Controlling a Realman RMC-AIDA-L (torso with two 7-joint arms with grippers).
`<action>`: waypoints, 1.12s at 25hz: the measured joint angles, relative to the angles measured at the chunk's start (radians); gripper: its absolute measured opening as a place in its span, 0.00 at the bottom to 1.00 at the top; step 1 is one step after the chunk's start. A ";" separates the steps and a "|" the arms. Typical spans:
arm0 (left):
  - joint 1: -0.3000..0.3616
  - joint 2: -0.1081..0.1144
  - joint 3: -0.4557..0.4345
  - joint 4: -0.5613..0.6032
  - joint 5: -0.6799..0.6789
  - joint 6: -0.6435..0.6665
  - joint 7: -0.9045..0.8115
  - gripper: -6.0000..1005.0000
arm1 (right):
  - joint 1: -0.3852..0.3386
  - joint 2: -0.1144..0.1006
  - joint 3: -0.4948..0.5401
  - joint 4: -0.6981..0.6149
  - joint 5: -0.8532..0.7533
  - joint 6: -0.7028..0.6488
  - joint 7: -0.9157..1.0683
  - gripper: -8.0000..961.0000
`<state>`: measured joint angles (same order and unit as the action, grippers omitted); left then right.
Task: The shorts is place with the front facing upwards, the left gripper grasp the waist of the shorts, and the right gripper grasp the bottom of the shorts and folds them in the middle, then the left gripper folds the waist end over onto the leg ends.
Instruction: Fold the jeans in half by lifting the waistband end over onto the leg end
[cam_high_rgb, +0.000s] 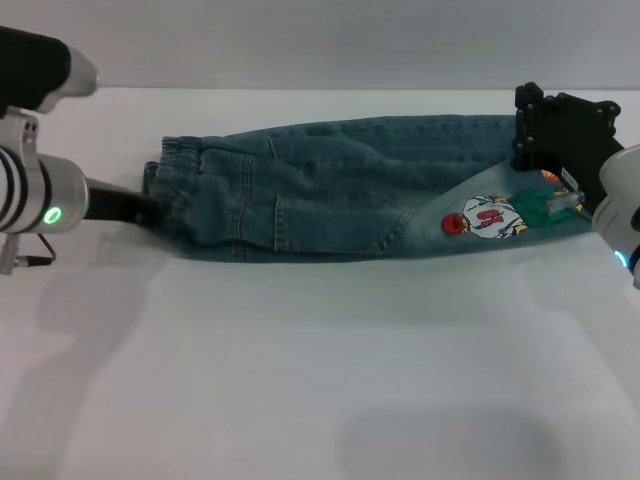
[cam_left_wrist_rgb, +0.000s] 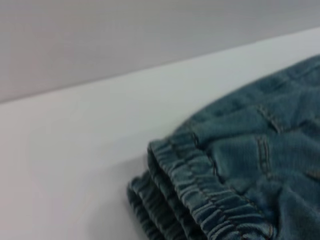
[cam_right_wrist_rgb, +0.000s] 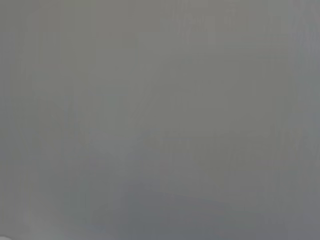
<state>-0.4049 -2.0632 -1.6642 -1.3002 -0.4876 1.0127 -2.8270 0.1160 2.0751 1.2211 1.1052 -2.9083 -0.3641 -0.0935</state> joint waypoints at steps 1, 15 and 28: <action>0.000 0.000 0.000 0.000 0.000 0.000 0.000 0.19 | 0.002 0.000 0.000 -0.004 0.000 -0.001 0.000 0.01; 0.124 0.001 -0.004 -0.350 -0.002 0.037 -0.030 0.05 | 0.141 0.003 -0.006 -0.201 0.002 -0.023 0.102 0.01; 0.129 0.003 -0.028 -0.516 -0.002 0.089 -0.032 0.05 | 0.276 0.009 -0.078 -0.364 0.002 -0.077 0.203 0.01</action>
<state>-0.2755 -2.0601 -1.6920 -1.8159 -0.4893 1.1020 -2.8595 0.3920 2.0840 1.1432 0.7417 -2.9067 -0.4415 0.1099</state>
